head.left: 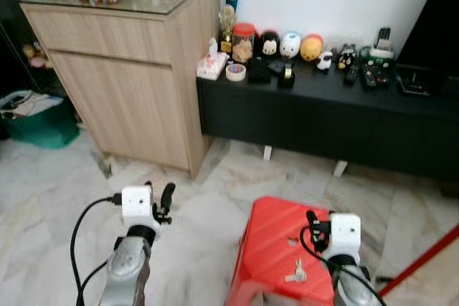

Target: Hang keys on a hook

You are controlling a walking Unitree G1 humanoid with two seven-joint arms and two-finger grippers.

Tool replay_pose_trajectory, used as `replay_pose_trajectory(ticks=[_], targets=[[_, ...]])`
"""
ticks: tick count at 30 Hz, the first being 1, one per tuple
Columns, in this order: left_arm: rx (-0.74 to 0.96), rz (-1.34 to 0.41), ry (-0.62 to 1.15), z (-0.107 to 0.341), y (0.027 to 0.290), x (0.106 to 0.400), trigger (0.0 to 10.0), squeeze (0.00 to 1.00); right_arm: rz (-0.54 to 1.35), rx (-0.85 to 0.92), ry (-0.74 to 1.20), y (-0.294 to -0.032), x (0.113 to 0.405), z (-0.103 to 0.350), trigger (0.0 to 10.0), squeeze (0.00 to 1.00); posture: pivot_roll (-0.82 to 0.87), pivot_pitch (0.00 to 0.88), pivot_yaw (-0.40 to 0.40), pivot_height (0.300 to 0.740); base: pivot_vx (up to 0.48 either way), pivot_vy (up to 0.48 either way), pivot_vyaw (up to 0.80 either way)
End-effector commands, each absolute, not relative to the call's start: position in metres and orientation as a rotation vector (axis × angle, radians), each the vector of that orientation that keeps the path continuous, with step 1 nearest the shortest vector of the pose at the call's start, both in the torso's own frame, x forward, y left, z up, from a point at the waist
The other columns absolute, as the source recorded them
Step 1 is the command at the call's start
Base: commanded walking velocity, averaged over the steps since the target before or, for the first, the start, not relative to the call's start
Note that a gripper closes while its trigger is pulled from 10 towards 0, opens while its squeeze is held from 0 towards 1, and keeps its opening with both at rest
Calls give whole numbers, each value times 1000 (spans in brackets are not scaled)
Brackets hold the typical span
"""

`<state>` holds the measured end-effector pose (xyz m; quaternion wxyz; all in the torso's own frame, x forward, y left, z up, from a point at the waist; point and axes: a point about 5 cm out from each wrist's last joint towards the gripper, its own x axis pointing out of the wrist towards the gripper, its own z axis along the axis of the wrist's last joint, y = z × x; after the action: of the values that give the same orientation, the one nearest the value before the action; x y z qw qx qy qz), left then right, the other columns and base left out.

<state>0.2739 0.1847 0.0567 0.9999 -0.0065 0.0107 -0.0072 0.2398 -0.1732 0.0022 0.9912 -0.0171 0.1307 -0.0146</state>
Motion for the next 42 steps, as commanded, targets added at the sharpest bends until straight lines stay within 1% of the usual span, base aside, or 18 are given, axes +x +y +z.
replay_pose_trajectory(ticks=[1,21,27,42], targets=[[-17,-12,49,52,184,273,10000,0,-27,-33,252,-174,242,6,10000,0,20,0,-16,646,0,0,0],[-30,-27,63,50,178,275,10000,0,6,-24,342,-172,242,-6,10000,0,16,0,-16,646,0,0,0],[-30,-32,68,49,177,275,10000,0,11,-28,366,-172,241,-11,10000,0,13,0,-15,612,0,0,0],[-37,-50,94,43,175,272,10000,0,2,-28,357,-175,243,-12,10000,0,1,0,-16,612,0,0,0]])
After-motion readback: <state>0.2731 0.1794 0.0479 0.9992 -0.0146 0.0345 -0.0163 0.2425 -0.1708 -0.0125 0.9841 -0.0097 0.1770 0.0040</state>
